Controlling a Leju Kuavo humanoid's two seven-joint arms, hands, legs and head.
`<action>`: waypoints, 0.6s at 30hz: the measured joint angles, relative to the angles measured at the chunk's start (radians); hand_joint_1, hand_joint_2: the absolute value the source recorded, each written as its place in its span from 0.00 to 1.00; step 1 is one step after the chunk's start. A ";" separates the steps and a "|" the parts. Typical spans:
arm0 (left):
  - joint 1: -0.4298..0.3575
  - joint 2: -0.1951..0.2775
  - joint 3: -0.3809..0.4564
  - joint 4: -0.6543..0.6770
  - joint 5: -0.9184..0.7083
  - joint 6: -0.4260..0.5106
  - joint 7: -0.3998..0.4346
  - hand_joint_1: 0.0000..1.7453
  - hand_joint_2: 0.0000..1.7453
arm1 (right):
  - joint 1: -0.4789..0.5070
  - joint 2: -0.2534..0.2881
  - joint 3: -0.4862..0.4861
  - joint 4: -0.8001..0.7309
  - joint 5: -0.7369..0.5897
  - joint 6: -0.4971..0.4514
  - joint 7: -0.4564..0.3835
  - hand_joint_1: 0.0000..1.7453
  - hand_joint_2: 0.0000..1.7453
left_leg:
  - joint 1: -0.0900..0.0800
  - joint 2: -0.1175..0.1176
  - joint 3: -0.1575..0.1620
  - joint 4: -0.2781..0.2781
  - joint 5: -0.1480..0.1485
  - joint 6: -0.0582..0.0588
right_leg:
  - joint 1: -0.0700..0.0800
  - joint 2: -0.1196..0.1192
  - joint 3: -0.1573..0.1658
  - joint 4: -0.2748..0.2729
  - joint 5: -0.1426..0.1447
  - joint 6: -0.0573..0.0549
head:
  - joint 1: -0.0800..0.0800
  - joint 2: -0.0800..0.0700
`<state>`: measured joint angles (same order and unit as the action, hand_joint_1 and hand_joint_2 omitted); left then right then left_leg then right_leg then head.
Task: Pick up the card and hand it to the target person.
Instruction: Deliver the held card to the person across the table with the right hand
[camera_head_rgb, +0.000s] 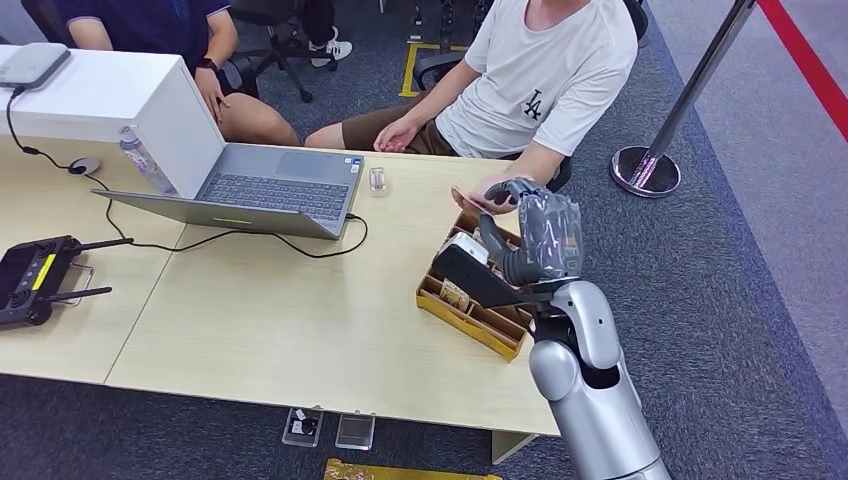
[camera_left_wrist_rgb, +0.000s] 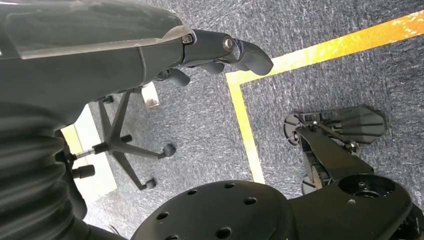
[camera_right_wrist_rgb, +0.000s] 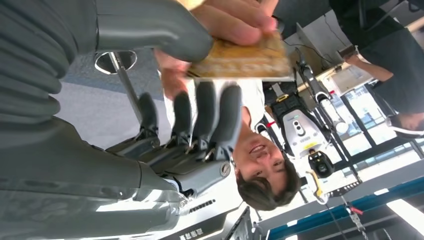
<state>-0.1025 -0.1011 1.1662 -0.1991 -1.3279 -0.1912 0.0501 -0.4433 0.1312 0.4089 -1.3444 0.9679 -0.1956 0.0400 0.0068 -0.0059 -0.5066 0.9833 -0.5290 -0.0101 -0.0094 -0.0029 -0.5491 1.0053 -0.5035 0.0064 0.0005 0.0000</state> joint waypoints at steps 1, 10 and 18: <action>0.000 0.000 0.000 0.000 0.000 0.000 -0.003 0.00 0.50 | -0.001 0.001 0.000 0.004 0.000 0.000 0.000 0.14 1.00 | 0.000 0.000 0.000 0.000 0.000 0.000 | 0.000 0.000 0.000 0.000 0.000 0.000 | 0.000 0.000; 0.001 0.000 0.004 0.000 0.013 0.018 -0.003 0.00 0.00 | -0.011 0.010 0.000 0.031 0.001 0.004 -0.006 0.00 1.00 | 0.000 0.000 0.000 0.000 0.000 0.000 | 0.000 0.000 0.000 0.000 0.000 0.000 | 0.000 0.000; 0.004 0.000 0.007 0.000 0.014 0.049 0.020 0.00 0.00 | 0.012 0.006 -0.011 -0.004 -0.022 -0.028 -0.011 0.00 1.00 | 0.000 0.000 0.000 0.000 0.000 0.000 | 0.000 0.000 0.000 0.000 0.000 0.000 | 0.000 0.000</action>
<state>-0.0985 -0.1016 1.1736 -0.1991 -1.3135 -0.1427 0.0696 -0.4315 0.1375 0.3984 -1.3481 0.9454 -0.2234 0.0291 0.0068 -0.0059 -0.5063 0.9835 -0.5290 -0.0101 -0.0093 -0.0029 -0.5494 1.0052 -0.5035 0.0064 0.0004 0.0000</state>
